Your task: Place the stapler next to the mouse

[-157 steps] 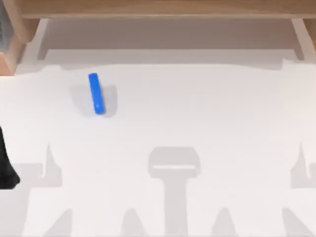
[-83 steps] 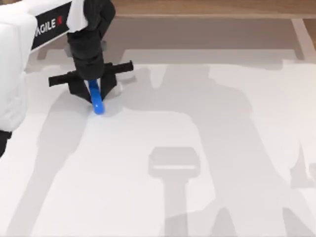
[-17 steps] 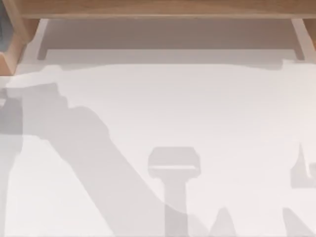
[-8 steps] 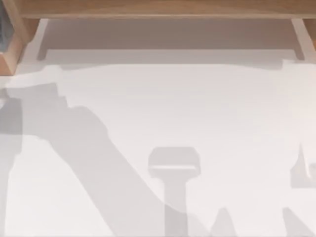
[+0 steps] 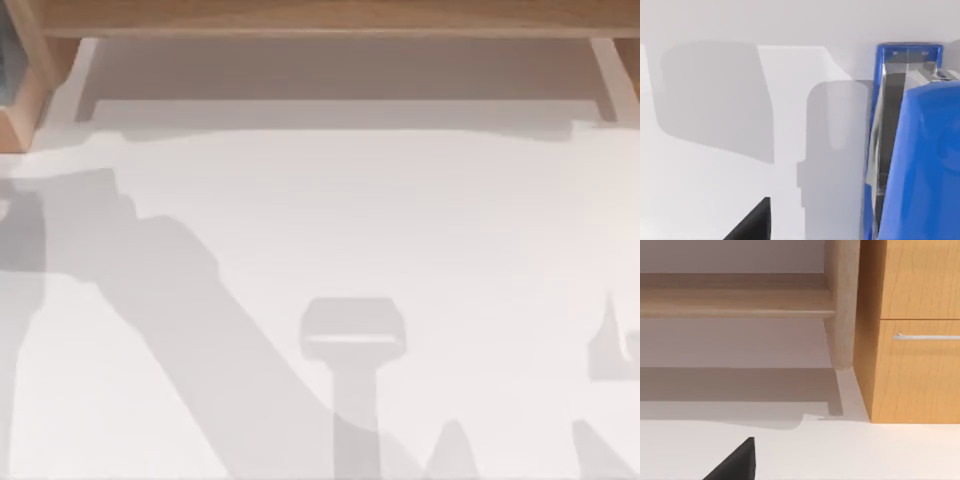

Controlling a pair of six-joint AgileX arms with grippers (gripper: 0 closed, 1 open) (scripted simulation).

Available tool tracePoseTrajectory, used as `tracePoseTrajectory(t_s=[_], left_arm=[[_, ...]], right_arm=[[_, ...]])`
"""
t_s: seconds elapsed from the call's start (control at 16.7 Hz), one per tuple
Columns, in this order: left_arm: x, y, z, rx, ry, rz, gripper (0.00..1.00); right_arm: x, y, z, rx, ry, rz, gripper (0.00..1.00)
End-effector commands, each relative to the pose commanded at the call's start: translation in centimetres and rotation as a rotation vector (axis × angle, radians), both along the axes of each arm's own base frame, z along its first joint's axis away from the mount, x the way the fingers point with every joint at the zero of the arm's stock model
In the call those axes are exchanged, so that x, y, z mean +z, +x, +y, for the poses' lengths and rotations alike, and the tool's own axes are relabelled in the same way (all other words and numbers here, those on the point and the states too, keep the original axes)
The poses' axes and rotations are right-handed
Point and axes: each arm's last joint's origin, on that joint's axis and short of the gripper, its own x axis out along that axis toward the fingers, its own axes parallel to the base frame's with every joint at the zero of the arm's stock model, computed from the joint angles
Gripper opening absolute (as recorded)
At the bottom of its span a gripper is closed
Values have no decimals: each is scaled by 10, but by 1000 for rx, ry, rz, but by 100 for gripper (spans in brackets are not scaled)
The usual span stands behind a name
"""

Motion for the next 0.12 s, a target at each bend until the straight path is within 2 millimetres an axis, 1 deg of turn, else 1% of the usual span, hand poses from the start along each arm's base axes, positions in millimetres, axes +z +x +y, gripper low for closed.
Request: tracePoseTrajectory(t_s=[0.12], left_arm=[[0,0,0,0,0,0,100]], right_arm=[[0,0,0,0,0,0,100]])
